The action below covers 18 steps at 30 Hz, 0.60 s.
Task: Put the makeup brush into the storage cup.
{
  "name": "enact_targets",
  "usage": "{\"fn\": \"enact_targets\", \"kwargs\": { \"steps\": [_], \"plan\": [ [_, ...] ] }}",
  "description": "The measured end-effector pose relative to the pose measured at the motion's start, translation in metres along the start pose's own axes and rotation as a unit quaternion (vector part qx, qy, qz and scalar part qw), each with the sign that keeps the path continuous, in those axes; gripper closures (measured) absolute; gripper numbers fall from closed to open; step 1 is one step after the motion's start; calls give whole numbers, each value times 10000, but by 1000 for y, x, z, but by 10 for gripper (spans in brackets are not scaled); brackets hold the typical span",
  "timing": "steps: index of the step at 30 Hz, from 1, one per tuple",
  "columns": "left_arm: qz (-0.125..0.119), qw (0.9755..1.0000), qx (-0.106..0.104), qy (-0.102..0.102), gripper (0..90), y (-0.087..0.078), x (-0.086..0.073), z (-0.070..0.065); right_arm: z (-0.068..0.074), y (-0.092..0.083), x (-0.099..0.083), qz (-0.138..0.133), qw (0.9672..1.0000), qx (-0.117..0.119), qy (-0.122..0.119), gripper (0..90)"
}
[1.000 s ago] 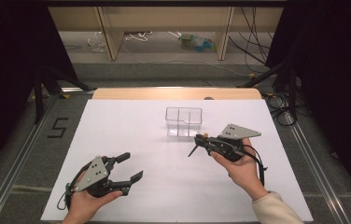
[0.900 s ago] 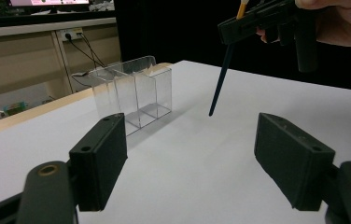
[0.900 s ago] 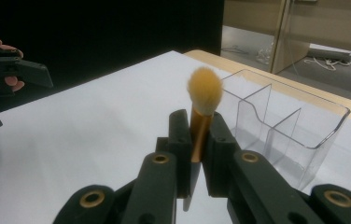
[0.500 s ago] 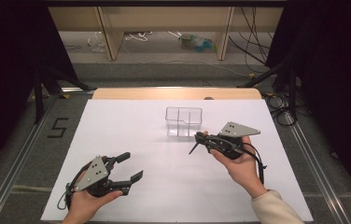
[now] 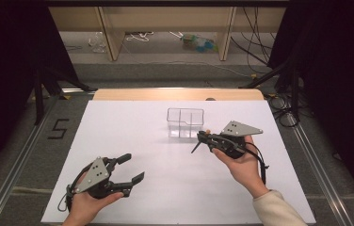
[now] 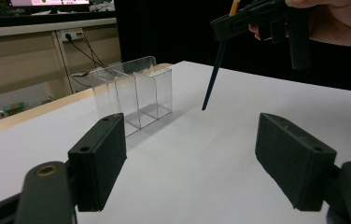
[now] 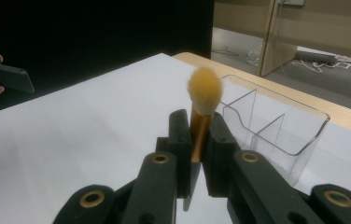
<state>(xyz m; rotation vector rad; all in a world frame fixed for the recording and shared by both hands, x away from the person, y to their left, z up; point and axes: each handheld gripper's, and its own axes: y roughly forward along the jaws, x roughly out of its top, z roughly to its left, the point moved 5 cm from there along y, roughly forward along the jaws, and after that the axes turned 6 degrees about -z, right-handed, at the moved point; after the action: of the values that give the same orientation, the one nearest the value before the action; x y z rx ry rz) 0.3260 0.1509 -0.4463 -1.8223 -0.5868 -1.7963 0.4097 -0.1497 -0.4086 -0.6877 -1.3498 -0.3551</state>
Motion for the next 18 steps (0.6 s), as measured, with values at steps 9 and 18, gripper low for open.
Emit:
{"fn": "enact_targets", "kwargs": {
  "steps": [9, 18],
  "plan": [
    [0, 10000, 5, 1, 245, 0, 0, 0, -1, 5, 6, -58, 10000, 6, -22, 840],
    [2, 10000, 4, -2, 245, 0, 0, 0, -4, 7, 9, -29, 9999, -75, -82, 840]
  ]
}}
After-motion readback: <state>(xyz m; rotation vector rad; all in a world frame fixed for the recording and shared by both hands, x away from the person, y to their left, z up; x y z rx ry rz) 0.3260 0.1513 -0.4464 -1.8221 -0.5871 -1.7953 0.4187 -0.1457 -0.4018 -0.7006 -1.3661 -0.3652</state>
